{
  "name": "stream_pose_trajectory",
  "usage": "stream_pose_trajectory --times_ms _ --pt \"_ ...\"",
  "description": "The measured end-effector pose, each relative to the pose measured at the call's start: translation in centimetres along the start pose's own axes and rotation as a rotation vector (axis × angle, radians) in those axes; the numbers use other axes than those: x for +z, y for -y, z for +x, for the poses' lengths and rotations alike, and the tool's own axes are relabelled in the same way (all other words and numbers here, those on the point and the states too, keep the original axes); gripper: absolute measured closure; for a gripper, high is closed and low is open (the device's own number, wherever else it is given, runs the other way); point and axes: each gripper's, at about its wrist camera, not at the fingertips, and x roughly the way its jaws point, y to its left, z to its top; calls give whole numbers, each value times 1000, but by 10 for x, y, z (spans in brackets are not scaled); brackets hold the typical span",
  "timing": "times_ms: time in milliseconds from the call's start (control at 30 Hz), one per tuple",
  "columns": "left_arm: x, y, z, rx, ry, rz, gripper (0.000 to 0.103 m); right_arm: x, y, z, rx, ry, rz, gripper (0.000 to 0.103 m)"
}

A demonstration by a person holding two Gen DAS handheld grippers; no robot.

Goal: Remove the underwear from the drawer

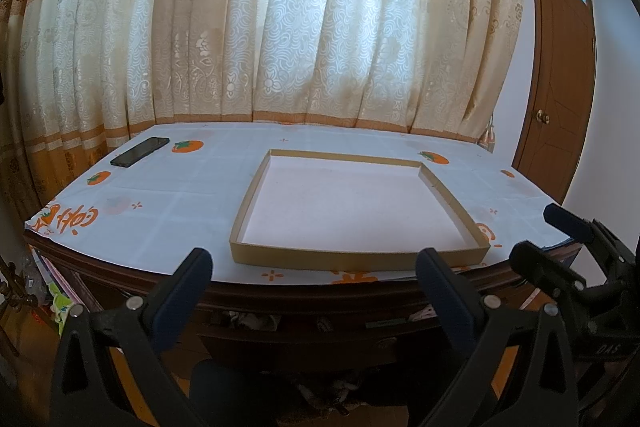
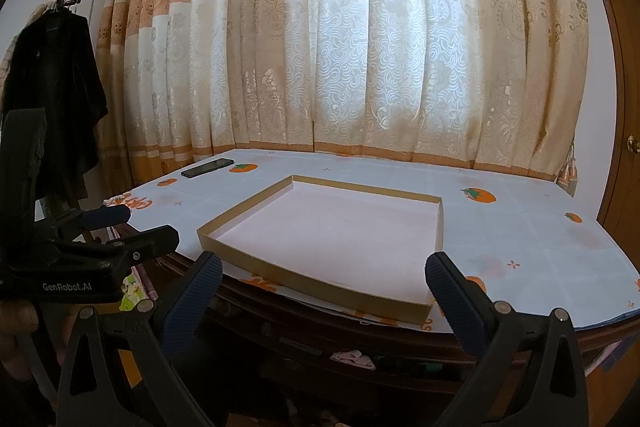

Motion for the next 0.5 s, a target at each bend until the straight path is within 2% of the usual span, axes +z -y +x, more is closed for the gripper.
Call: stream_pose_trajectory --times_ms 500 --pt "0 0 0 0 1 0 0 -4 -3 -1 2 4 10 0"
